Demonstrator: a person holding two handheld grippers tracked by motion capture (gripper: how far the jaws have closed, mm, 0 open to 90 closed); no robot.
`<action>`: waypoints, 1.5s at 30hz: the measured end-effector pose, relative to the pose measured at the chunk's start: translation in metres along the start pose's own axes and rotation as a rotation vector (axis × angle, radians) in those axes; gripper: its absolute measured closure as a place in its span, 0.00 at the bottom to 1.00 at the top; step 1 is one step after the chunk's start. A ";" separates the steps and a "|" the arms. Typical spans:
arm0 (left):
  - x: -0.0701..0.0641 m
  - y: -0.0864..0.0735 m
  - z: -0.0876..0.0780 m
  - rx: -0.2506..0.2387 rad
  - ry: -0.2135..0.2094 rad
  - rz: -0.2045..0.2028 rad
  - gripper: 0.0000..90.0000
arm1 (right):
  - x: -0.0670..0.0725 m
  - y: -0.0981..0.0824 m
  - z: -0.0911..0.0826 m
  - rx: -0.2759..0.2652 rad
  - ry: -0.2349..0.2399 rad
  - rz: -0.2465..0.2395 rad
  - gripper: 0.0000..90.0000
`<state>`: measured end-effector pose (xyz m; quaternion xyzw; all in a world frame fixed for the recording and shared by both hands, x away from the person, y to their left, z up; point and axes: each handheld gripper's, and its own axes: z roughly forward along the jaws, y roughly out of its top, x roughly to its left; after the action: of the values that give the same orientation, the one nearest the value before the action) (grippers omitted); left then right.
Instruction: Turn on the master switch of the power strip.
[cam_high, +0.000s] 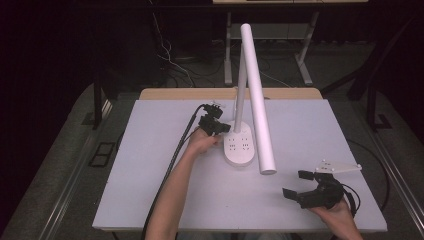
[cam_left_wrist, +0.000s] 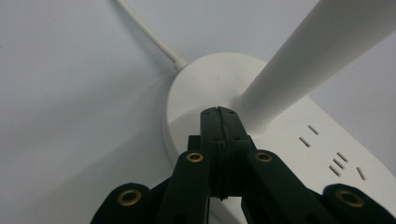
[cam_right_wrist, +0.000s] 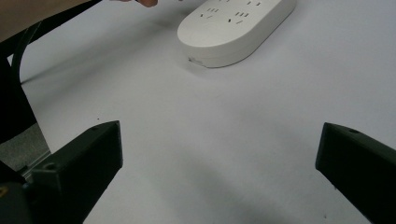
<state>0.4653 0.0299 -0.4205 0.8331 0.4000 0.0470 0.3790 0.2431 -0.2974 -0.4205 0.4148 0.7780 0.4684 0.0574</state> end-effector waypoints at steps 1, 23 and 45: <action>0.002 0.000 -0.003 0.026 -0.004 0.036 1.00 | 0.000 0.000 0.000 0.000 0.001 0.000 0.00; 0.006 -0.006 -0.034 -0.045 0.006 0.065 1.00 | 0.000 0.000 0.000 0.000 0.000 0.007 0.00; 0.001 -0.012 -0.101 -0.138 0.012 0.077 0.80 | 0.000 0.000 0.000 0.000 0.002 0.002 0.00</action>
<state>0.4200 0.0949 -0.3573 0.8193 0.3659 0.0939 0.4313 0.2429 -0.2971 -0.4201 0.4152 0.7774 0.4691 0.0559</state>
